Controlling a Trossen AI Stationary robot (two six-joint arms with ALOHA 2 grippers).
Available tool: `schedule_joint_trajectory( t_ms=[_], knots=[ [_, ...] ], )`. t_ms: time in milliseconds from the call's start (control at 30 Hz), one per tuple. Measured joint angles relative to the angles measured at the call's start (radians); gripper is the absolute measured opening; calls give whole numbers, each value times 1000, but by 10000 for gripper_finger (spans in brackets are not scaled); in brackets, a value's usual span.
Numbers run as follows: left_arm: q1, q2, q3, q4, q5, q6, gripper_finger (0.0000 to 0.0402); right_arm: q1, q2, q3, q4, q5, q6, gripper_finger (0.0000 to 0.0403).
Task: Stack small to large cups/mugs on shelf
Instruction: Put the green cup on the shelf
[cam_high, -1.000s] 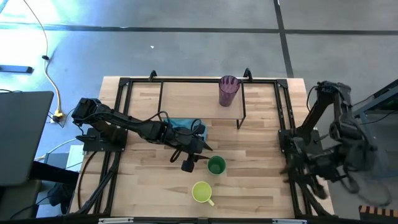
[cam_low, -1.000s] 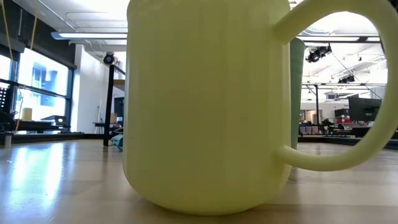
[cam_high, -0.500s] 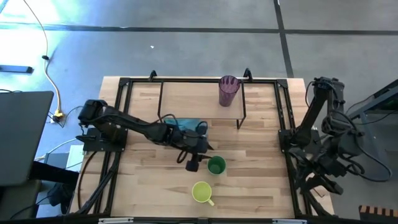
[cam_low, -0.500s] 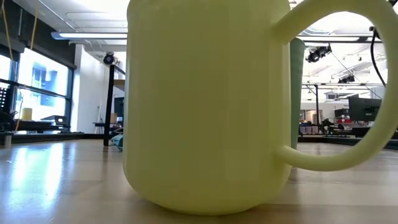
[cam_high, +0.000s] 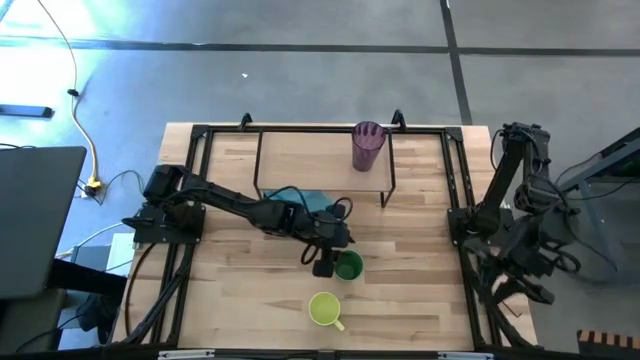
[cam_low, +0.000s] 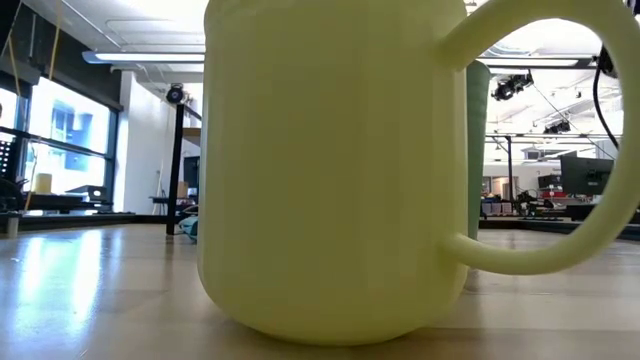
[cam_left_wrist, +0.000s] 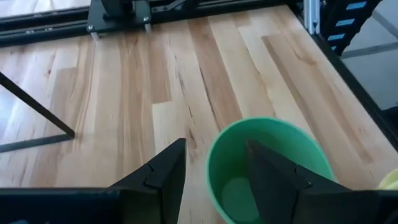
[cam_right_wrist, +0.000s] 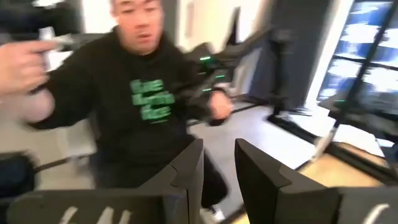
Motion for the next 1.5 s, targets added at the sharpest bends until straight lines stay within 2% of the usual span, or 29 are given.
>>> schedule_joint_trajectory(
  t_ms=[100,267,533,733,1033,1500],
  knots=[
    [0,0,3,1,0,-17,150,-38,-63,0,-13,35,-24,83],
    [0,1,3,-22,0,-51,150,-121,-169,1,-57,35,-69,83],
    [0,10,3,-37,-2,-68,150,-244,-260,2,-155,67,-63,83],
    [0,10,3,-43,-22,-68,150,-316,-296,2,-220,86,-28,83],
    [0,10,3,-50,-23,-76,150,-373,-295,1,-268,57,28,83],
    [0,51,5,-64,-23,-112,150,-409,-357,-154,-165,26,43,83]
  ],
)
